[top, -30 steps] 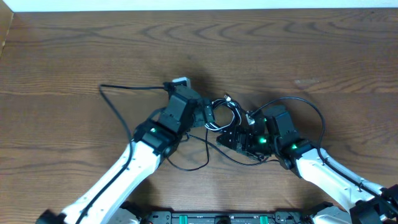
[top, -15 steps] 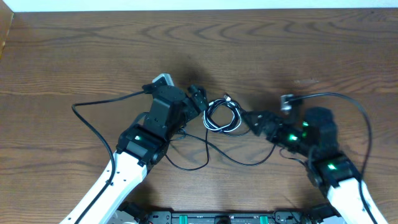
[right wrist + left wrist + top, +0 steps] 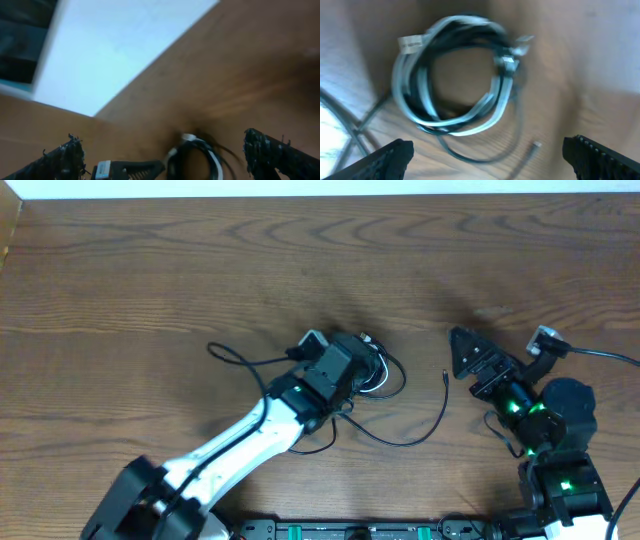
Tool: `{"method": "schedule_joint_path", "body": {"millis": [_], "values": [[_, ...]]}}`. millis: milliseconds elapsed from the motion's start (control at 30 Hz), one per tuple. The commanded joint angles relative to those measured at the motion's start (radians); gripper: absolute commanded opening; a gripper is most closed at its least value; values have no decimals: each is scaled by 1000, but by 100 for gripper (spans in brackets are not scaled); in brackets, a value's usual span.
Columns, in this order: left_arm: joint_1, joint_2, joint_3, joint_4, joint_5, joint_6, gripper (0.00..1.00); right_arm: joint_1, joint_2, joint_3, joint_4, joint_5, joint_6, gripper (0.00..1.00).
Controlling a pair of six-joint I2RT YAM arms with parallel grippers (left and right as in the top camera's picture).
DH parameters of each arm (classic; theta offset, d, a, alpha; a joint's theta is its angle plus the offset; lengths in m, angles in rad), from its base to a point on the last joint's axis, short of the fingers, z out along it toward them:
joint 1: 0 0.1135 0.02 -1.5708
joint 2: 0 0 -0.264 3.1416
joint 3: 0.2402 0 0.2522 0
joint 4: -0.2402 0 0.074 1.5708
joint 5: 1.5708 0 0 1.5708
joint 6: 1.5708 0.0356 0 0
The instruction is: Untangle cables
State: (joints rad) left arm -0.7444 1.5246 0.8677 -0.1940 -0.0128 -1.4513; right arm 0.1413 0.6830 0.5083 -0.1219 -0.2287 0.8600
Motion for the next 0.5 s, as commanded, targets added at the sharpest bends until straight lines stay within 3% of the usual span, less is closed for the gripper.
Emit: {"method": "schedule_joint_path", "body": {"millis": [0,133,267,467], "values": [[-6,61,64,-32,-40,-118,100,-7,-2,2,-24,36,-51,99],[3,130,89,-27,-40,-148,76,-7,-2,2,-32,36,-58,99],[5,191,89,-20,-17,-210,64,-7,-2,2,-32,36,-58,99],[5,222,89,-13,-4,-227,64,-7,-2,2,-34,36,-77,99]]}}
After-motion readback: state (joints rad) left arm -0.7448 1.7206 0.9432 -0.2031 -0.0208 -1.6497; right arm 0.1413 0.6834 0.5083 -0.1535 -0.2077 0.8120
